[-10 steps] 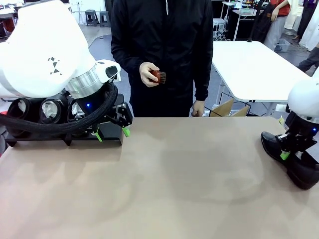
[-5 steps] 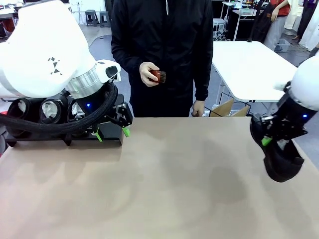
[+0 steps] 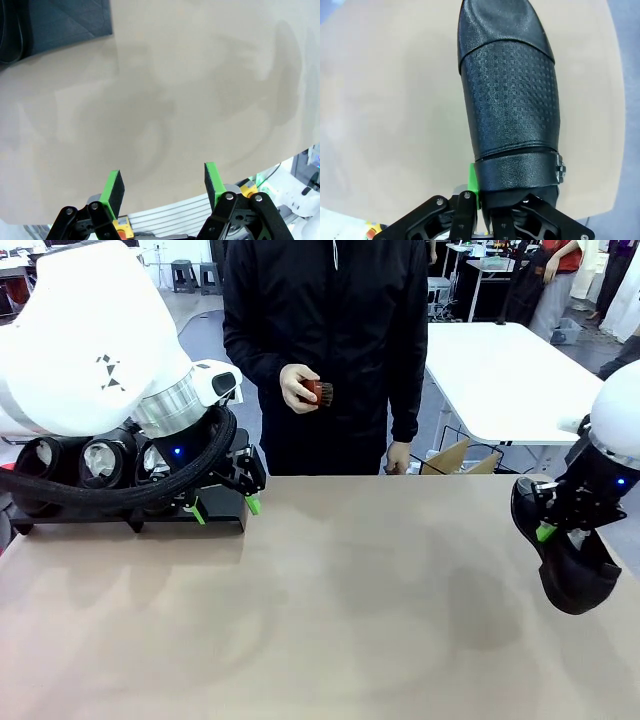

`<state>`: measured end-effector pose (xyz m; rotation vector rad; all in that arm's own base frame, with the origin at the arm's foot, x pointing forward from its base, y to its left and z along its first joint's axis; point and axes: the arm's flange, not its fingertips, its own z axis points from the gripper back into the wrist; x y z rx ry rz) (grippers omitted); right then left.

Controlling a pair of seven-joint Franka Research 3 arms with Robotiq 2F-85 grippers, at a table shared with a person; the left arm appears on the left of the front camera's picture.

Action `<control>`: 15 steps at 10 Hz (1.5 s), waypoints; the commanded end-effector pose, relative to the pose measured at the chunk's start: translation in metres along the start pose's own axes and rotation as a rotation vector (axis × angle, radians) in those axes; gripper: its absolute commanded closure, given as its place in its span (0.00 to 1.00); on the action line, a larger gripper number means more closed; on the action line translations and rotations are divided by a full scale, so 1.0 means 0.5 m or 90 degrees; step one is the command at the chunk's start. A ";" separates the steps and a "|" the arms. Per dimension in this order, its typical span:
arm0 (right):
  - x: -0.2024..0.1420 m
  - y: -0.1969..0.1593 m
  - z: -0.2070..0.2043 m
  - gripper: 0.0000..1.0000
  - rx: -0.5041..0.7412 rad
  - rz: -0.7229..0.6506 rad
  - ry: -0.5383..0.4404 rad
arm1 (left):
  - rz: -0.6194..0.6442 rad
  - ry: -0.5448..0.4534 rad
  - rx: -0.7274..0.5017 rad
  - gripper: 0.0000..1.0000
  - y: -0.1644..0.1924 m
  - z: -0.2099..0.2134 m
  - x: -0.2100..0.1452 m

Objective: Organize the shoes by placing them on the stand.
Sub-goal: Pick up one Shoe and place it in the middle of the table.

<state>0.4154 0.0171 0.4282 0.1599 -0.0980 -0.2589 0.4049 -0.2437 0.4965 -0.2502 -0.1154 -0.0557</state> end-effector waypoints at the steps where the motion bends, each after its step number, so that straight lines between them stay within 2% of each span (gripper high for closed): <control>1: -0.004 0.007 0.004 1.00 0.000 0.002 -0.003 | 0.008 -0.001 0.013 0.17 -0.001 0.006 0.001; 2: -0.027 0.052 0.031 1.00 0.021 0.007 -0.031 | 0.008 -0.001 0.013 0.17 -0.001 0.006 0.001; 3: -0.041 0.120 0.053 1.00 0.043 0.049 -0.046 | 0.008 -0.001 0.013 0.17 -0.001 0.006 0.001; 5: -0.069 0.272 0.059 1.00 0.036 0.110 -0.041 | 0.008 -0.001 0.013 0.17 -0.001 0.006 0.001; 7: -0.107 0.414 0.023 1.00 0.063 0.132 -0.001 | 0.008 -0.001 0.013 0.17 -0.001 0.006 0.001; 9: -0.135 0.519 -0.044 1.00 0.054 0.110 0.018 | 0.008 -0.001 0.013 0.17 -0.001 0.006 0.001; 12: -0.163 0.576 -0.146 1.00 0.025 0.046 0.036 | 0.008 -0.001 0.013 0.17 -0.001 0.006 0.001; 14: -0.179 0.583 -0.193 1.00 0.015 0.021 0.047 | 0.008 -0.001 0.013 0.17 -0.001 0.006 0.001; 15: -0.180 0.579 -0.206 0.96 0.009 0.021 0.055 | 0.008 -0.001 0.013 0.17 -0.001 0.006 0.001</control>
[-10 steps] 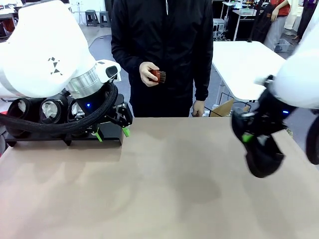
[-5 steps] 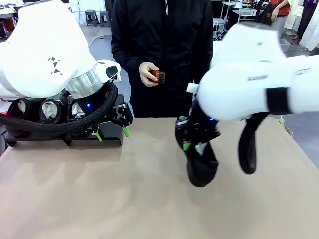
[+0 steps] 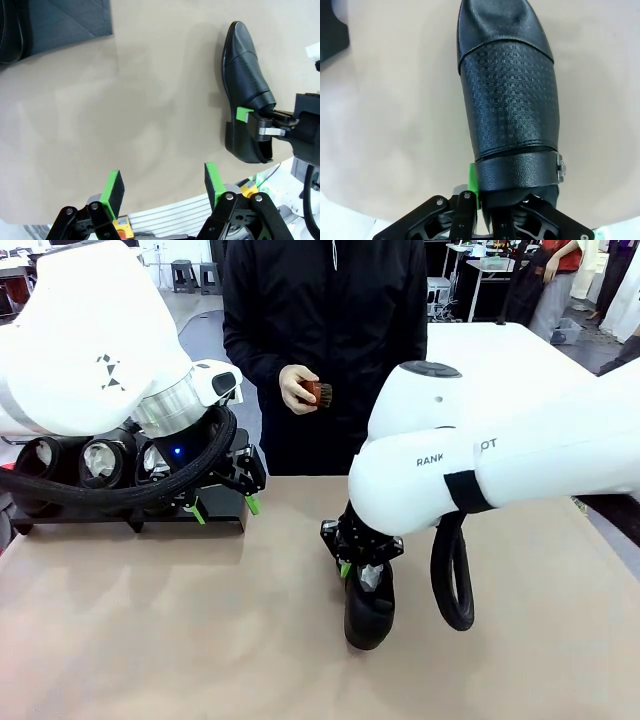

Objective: Organize the shoes by placing them on the stand.
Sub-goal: Pick up one Shoe and place it in the middle of the table, then place the Shoe from the middle of the table onto the Shoes Stand.

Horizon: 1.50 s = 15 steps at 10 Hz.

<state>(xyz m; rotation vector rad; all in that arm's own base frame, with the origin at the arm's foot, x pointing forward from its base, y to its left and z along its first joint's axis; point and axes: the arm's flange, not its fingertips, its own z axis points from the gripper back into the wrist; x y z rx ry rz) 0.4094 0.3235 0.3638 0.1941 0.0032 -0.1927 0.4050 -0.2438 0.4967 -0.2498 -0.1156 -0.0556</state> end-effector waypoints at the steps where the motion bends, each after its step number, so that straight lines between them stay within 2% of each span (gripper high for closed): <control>1: 0.003 0.016 -0.001 0.79 -0.006 -0.013 -0.009 | 0.008 -0.001 0.013 0.17 -0.001 0.006 0.001; 5: 0.004 0.009 0.019 0.06 0.006 0.016 -0.003 | 0.008 -0.001 0.013 0.17 -0.001 0.006 0.001; 6: -0.001 0.002 0.039 0.00 0.021 0.018 -0.010 | 0.008 -0.001 0.013 0.17 -0.001 0.006 0.001; 7: -0.009 -0.012 0.075 0.00 0.047 0.020 -0.018 | 0.008 -0.001 0.013 0.17 -0.001 0.006 0.001; 9: -0.024 -0.049 0.131 0.00 0.087 0.034 0.006 | 0.008 -0.001 0.013 0.17 -0.001 0.006 0.001; 10: -0.004 0.006 0.072 0.00 0.036 0.010 -0.017 | 0.008 -0.001 0.013 0.17 -0.001 0.006 0.001; 15: -0.004 0.006 0.072 0.00 0.036 0.010 -0.017 | 0.008 -0.001 0.013 0.17 -0.001 0.006 0.001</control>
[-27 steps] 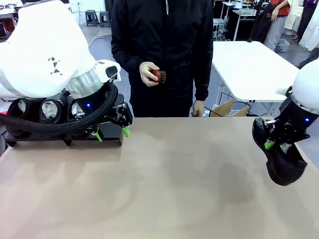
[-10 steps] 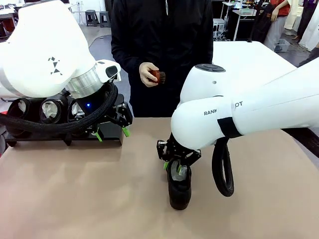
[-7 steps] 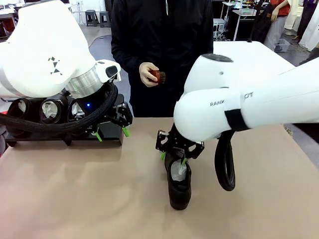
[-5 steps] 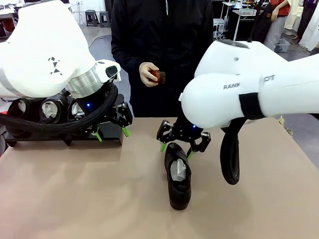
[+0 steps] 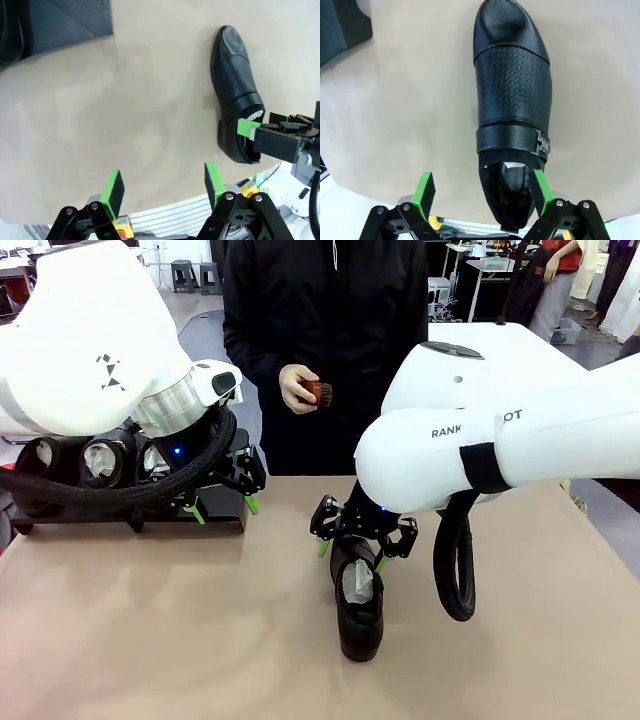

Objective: Organize the shoes by placing them on the stand.
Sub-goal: Place the Shoe from the middle of the table onto the Shoes Stand.

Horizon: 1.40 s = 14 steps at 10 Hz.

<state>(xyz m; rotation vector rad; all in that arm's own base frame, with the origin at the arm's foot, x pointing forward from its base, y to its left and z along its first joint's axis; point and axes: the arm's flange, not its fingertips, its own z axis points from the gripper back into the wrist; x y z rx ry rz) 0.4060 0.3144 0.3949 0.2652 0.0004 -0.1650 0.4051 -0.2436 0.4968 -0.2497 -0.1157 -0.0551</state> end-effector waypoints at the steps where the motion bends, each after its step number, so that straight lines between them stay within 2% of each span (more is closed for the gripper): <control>1: 0.001 0.013 0.006 0.00 -0.009 -0.007 -0.021 | 0.007 -0.001 0.013 0.17 -0.001 0.006 0.000; 3: 0.001 0.013 0.006 0.00 -0.009 -0.007 -0.021 | 0.007 -0.001 0.013 0.17 -0.001 0.006 0.000; 4: 0.000 0.001 0.002 0.00 0.001 0.000 -0.001 | 0.007 -0.001 0.013 0.17 -0.001 0.006 0.000; 5: -0.045 -0.043 0.049 0.00 0.023 0.081 0.003 | 0.007 -0.001 0.013 0.17 -0.001 0.006 0.000; 7: -0.070 -0.188 0.147 0.00 0.024 0.012 -0.060 | 0.000 0.000 0.000 0.17 0.000 0.000 0.000; 8: -0.072 -0.253 0.175 0.00 0.048 -0.019 -0.077 | 0.002 -0.001 0.004 0.17 -0.033 -0.019 -0.028; 9: -0.071 -0.326 0.193 0.00 0.059 -0.054 -0.090 | 0.011 0.000 0.011 0.17 -0.069 -0.041 -0.061; 11: -0.066 -0.418 0.194 0.00 0.066 -0.128 -0.084 | 0.048 -0.027 0.033 0.17 -0.106 -0.103 -0.095; 12: -0.070 -0.332 0.197 0.00 0.047 -0.072 -0.090 | 0.060 -0.038 0.047 0.17 -0.122 -0.137 -0.111; 14: -0.070 -0.332 0.197 0.00 0.047 -0.072 -0.090 | 0.059 -0.057 0.039 0.17 -0.179 -0.183 -0.138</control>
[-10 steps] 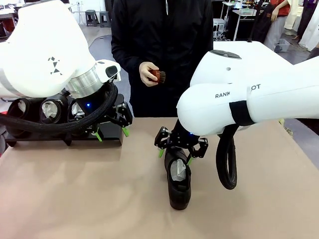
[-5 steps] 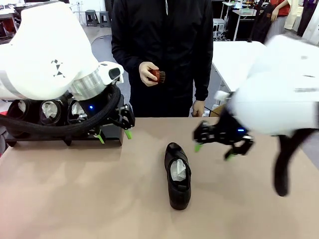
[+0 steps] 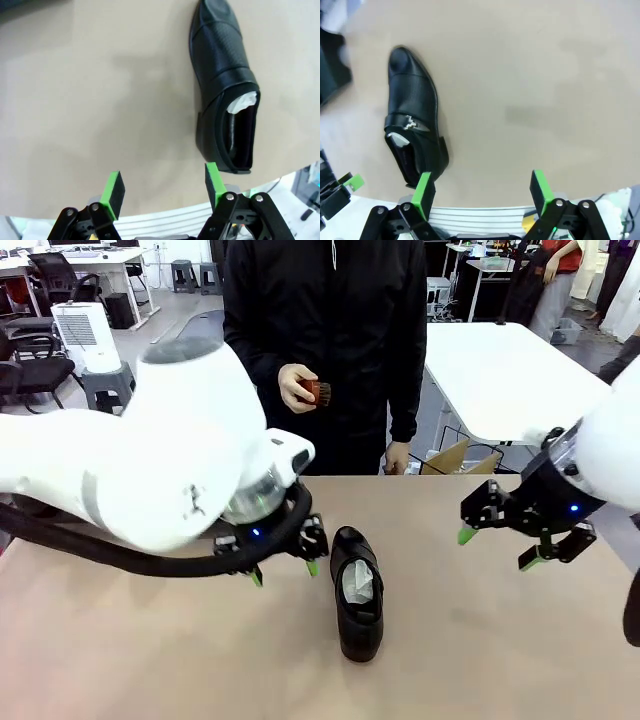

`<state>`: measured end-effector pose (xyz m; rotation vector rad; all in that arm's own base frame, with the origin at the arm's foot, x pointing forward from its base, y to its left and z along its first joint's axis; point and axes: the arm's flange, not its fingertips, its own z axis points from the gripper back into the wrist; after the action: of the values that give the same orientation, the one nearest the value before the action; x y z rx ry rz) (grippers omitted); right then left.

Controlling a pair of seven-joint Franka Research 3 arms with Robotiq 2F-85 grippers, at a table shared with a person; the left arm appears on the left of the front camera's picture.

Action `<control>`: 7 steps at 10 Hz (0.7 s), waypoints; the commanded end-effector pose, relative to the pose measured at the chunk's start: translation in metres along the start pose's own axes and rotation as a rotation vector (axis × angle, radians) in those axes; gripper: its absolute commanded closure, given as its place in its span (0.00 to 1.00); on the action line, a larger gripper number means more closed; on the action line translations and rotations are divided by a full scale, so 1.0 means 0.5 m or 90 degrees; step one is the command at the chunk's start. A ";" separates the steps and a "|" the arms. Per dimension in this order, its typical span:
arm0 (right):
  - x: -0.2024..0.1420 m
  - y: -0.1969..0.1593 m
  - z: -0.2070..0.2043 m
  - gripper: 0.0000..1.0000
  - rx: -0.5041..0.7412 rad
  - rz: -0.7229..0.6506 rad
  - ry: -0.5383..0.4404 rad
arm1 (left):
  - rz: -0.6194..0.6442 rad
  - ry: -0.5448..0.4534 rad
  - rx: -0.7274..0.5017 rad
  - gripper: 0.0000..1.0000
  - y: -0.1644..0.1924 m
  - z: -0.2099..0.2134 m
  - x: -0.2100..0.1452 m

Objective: Organize the shoes by placing them on the stand.
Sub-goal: Place the Shoe from the middle of the table onto the Shoes Stand.

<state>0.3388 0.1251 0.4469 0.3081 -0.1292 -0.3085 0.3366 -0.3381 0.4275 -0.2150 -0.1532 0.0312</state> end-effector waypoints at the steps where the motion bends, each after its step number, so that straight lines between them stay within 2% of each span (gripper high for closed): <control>1: -0.001 0.023 -0.007 0.00 0.012 0.007 0.001 | -0.014 -0.046 0.017 0.17 -0.045 -0.029 -0.001; 4: -0.001 0.023 -0.007 0.00 0.012 0.007 0.001 | -0.093 -0.035 0.040 0.17 -0.105 -0.077 0.004; 7: -0.001 0.023 -0.007 0.00 0.012 0.007 0.001 | -0.105 -0.015 0.038 0.17 -0.135 -0.113 0.000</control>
<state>0.3366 0.1334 0.4461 0.2987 -0.1291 -0.2883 0.3422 -0.4040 0.3880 -0.1473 -0.1843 -0.1499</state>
